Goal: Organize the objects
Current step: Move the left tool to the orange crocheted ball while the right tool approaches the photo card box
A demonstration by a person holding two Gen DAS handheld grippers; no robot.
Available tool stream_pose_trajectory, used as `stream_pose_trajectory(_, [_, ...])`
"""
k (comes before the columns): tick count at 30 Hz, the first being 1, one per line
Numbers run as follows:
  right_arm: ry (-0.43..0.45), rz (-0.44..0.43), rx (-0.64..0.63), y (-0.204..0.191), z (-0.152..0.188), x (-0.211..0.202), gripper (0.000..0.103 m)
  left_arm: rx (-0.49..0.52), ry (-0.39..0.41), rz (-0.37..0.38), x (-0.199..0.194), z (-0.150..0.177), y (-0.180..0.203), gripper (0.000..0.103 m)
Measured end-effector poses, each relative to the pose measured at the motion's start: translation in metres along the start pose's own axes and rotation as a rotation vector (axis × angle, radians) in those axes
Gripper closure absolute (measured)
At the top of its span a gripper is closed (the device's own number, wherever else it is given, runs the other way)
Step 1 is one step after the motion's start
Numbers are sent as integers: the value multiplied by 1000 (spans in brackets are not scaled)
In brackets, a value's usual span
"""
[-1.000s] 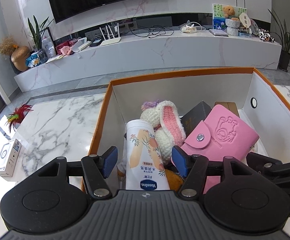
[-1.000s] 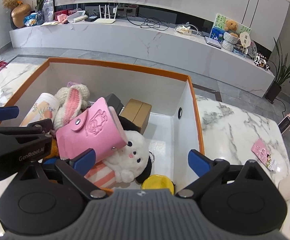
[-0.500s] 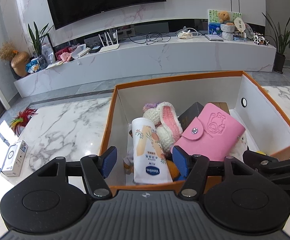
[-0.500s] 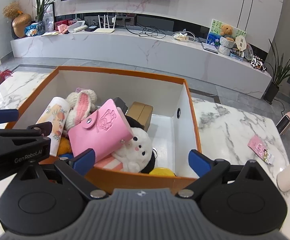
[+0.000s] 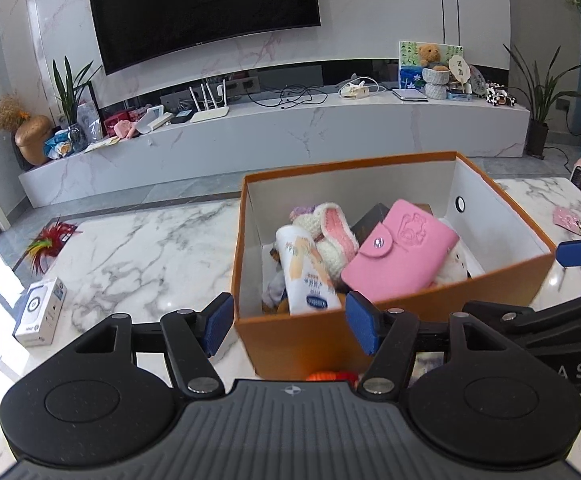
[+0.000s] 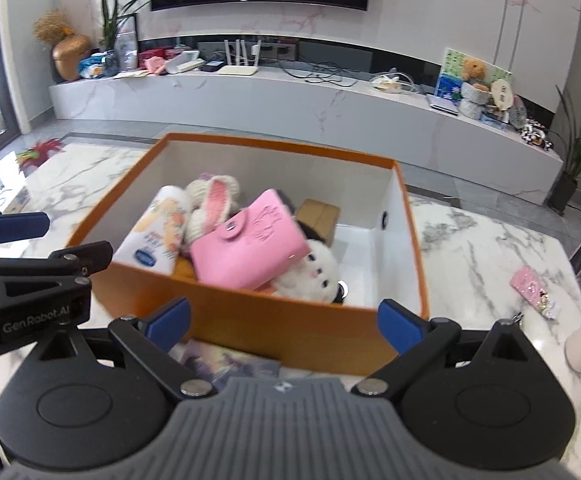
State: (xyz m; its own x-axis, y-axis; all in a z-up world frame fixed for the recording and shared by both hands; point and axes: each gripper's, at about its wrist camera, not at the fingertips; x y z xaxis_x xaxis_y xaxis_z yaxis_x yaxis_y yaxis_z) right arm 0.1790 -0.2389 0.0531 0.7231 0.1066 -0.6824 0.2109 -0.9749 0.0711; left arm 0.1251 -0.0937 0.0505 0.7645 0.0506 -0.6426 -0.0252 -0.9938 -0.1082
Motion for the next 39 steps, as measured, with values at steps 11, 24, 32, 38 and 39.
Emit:
stream_pose_trajectory(11, [-115,-37,34,-2,37,24,3,21,-119,66,25,36,-4,29])
stream_pose_trajectory(24, [-217,-58,48,-24,63,80,3,-51,-229,50,47,52,-18,29])
stream_pose_trajectory(32, [-233,-105,92,-31,65,96,1,-66,-238,96,57,53,-19,29])
stream_pose_trajectory(38, [-246,-93,128,-15,71,93,2,-96,-270,127,68,56,-17,29])
stream_pose_trajectory(39, [-245,-86,133,-9,72,92,2,-95,-271,127,70,57,-16,29])
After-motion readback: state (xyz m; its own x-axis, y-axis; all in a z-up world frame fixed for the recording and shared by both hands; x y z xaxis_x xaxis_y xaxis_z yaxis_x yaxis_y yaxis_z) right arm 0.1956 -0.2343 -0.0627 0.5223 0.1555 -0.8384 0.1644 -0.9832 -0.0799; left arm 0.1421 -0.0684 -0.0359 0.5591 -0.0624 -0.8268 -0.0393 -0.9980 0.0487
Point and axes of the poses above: each gripper's, at about its wrist camera, not at the fingertips, and x roughly the way its jaws point, y to its right, z to its underside, and after that the axes turned 2 degrees about z, right-handed
